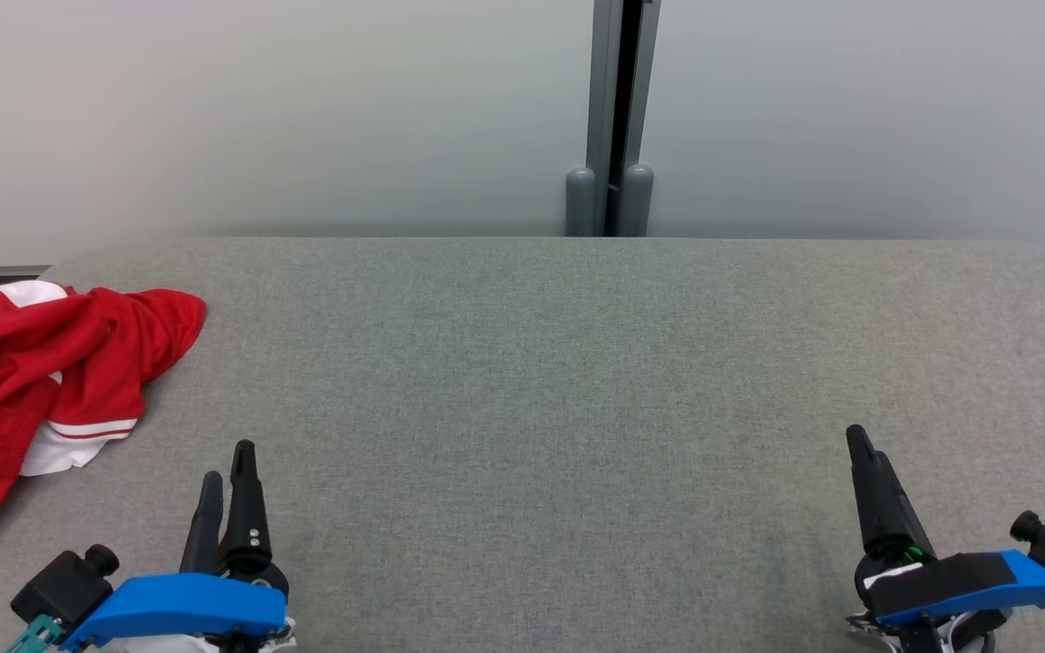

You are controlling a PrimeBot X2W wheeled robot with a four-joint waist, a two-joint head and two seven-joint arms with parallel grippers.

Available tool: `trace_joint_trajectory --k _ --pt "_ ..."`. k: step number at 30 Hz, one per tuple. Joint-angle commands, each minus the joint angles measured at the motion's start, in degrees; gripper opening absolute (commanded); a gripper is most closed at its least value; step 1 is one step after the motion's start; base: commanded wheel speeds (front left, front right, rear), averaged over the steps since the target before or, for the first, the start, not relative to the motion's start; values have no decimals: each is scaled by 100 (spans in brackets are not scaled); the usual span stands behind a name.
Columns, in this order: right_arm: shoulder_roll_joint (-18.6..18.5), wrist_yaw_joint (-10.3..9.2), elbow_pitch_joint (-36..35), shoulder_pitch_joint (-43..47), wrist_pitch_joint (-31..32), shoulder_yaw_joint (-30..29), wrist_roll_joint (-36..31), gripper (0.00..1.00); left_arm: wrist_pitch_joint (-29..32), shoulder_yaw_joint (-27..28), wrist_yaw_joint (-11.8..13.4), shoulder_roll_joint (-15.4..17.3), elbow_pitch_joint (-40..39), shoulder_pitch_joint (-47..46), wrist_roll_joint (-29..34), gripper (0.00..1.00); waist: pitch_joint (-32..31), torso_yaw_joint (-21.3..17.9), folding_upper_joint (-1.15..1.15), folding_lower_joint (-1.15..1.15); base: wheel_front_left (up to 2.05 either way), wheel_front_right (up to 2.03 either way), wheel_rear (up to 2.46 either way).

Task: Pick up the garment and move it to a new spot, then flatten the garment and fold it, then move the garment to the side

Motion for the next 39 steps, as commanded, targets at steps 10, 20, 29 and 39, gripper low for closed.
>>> trace_joint_trajectory --k 10,20,29,39 --pt "-50 8 196 4 -210 136 -901 100 -210 -105 -5 48 46 64 1009 100 5 5 0 0 0 0 0" --pt "-57 10 274 -15 -384 240 -1687 100 -384 -180 -21 50 222 100 1692 100 14 8 0 0 0 0 0" --pt "-62 11 299 8 -525 308 -2317 100 -528 -248 -19 50 330 174 2207 100 0 9 0 0 0 0 0" --pt "-67 12 382 58 -672 394 -2960 100 -679 -317 -12 52 472 232 2732 100 -23 17 0 0 0 0 0"
